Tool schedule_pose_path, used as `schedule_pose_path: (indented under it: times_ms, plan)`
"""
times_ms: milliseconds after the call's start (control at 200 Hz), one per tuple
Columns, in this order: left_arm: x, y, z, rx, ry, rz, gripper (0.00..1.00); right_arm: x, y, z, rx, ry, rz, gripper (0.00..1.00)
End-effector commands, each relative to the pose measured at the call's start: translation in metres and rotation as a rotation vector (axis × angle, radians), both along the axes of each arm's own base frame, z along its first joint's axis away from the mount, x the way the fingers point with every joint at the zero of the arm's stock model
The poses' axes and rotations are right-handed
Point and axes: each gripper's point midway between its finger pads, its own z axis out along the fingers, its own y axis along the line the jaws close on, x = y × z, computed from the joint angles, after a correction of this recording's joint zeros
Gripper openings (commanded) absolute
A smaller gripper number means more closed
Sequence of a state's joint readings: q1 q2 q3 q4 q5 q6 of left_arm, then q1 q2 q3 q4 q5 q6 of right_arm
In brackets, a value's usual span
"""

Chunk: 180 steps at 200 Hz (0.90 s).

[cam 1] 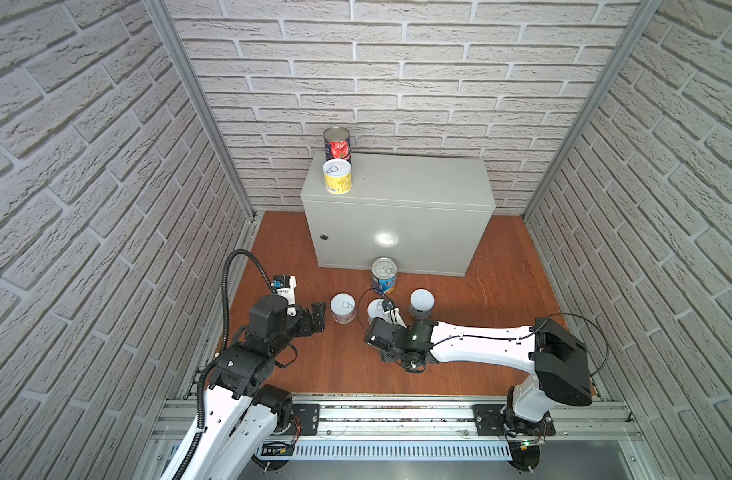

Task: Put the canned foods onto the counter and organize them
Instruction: 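Lift the yellow can with the right gripper while the left arm swings toward it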

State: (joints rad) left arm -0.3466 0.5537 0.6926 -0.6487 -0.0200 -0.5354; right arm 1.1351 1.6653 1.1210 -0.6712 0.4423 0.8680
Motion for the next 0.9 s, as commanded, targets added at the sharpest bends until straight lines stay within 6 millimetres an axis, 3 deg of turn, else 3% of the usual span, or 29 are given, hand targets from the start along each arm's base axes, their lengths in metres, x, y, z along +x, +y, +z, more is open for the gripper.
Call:
schedule_pose_path:
  times_ms: [0,390,610,895]
  plan:
    - [0.005,-0.008,0.012,-0.061,-0.058,-0.025,0.98,0.011,-0.021,0.019,-0.032,-0.068,-0.046,0.65]
    - [0.008,-0.009,0.009,-0.082,-0.039,-0.031,0.98,0.02,-0.045,0.016,-0.038,-0.05,-0.089,0.65]
    - [0.012,-0.011,0.005,-0.097,-0.014,-0.035,0.98,0.023,-0.043,0.018,-0.026,-0.051,-0.078,0.65]
    - [0.012,-0.011,0.003,-0.101,-0.009,-0.034,0.98,0.026,-0.02,0.038,0.068,-0.045,-0.009,0.63]
